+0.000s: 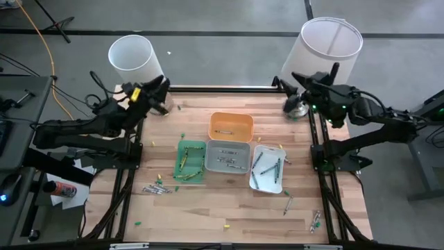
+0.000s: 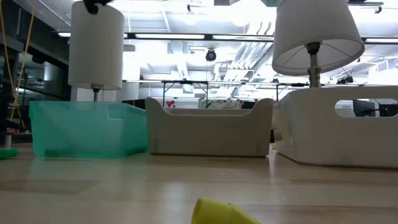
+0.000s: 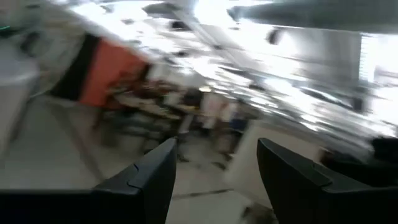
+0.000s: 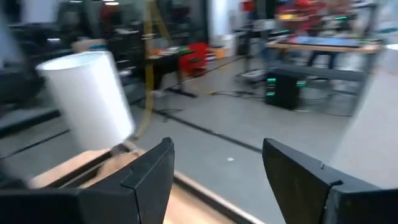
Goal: Sort crayons
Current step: Put the white crayon into the gray bin
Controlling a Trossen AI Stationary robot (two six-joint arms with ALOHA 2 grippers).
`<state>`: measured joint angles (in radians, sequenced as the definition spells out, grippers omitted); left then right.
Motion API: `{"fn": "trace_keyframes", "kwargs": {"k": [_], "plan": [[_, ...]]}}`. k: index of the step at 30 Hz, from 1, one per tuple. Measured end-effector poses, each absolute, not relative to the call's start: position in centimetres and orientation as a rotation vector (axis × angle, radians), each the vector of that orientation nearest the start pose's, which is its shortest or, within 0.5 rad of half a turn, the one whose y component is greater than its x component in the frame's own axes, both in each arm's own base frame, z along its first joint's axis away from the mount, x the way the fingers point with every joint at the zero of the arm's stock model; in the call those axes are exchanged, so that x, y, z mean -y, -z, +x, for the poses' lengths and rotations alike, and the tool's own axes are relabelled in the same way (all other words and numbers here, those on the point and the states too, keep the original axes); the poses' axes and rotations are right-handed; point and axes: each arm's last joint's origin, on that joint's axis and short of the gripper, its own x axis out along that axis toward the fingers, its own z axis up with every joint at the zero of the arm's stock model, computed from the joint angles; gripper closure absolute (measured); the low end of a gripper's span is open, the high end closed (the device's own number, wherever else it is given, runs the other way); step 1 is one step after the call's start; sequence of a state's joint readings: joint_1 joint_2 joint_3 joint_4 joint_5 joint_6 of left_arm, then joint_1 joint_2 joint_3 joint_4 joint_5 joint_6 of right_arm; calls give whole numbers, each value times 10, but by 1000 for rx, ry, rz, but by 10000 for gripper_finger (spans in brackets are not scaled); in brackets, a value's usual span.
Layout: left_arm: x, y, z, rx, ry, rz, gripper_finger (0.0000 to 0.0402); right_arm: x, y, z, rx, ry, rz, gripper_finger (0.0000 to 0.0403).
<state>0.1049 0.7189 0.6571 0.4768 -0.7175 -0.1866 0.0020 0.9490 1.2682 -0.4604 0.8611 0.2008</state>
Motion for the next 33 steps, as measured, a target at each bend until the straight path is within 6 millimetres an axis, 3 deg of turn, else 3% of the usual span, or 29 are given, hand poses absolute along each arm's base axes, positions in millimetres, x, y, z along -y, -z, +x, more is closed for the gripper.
{"fn": "trace_keyframes", "kwargs": {"k": [3,7,11,18,22,28,33], "plan": [[-36,-358,148,512,-756,-368,192,27,-437,172,-49,928,117,167],[-27,-364,144,523,-444,-406,192,28,-437,176,-72,846,108,167],[-13,-357,150,410,-218,-490,192,24,-436,178,-84,679,133,167],[31,-301,177,-178,-22,-442,192,23,-430,194,-108,620,184,167],[60,-274,182,-527,64,-296,193,25,-425,204,-136,629,158,167],[94,-244,171,-1049,133,-97,193,29,-424,205,-127,664,191,167],[115,-225,154,-1296,127,-2,193,34,-423,203,-96,782,231,167]]}}
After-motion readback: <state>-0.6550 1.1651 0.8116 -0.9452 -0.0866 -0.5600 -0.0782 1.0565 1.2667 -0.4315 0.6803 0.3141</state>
